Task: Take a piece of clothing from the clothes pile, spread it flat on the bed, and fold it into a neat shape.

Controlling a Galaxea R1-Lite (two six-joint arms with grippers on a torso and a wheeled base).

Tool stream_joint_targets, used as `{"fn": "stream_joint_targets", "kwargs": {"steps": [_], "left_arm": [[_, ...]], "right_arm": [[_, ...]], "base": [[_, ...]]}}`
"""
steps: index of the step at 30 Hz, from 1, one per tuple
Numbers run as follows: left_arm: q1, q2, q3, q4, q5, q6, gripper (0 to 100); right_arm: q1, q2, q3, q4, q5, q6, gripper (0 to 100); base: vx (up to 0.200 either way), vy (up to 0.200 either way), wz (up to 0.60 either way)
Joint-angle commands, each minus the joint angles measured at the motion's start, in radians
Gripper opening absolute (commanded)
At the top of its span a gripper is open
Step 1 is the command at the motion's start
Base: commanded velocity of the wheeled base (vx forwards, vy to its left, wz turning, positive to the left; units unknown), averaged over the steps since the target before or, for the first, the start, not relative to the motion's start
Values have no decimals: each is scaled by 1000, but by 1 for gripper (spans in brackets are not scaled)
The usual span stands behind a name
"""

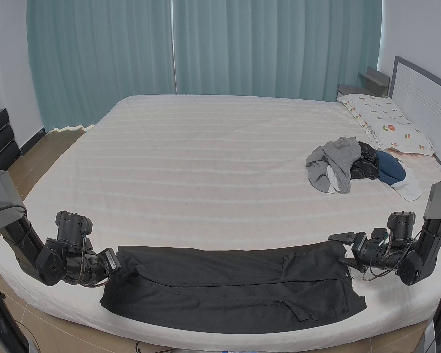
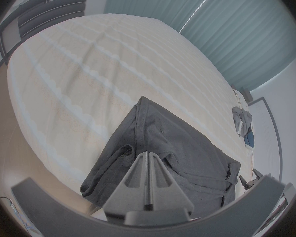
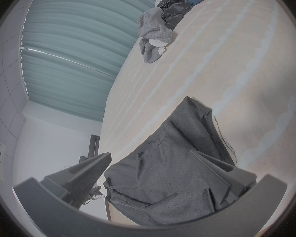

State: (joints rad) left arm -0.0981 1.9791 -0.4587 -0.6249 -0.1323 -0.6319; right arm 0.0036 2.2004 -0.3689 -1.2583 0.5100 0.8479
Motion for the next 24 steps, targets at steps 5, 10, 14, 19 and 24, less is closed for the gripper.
{"fn": "stream_joint_targets", "kwargs": {"steps": [5, 10, 14, 19, 24], "left_arm": [[69, 43, 175, -312, -87, 271, 100], [75, 141, 218, -453, -70, 498, 100], [75, 193, 253, -516, -33, 683, 100], [58, 273, 252, -611, 109, 779, 100], [29, 325, 253, -710, 158, 776, 100]], "right_arm": [[7, -4, 35, -44, -1, -3, 100], [15, -5, 41, -50, -1, -4, 100], [19, -7, 44, -52, -2, -4, 100], [19, -7, 45, -52, -2, -4, 100], [19, -7, 47, -53, -2, -4, 100]], "base": [[0, 0, 0], [0, 0, 0], [0, 0, 0], [0, 0, 0], [0, 0, 0]]}}
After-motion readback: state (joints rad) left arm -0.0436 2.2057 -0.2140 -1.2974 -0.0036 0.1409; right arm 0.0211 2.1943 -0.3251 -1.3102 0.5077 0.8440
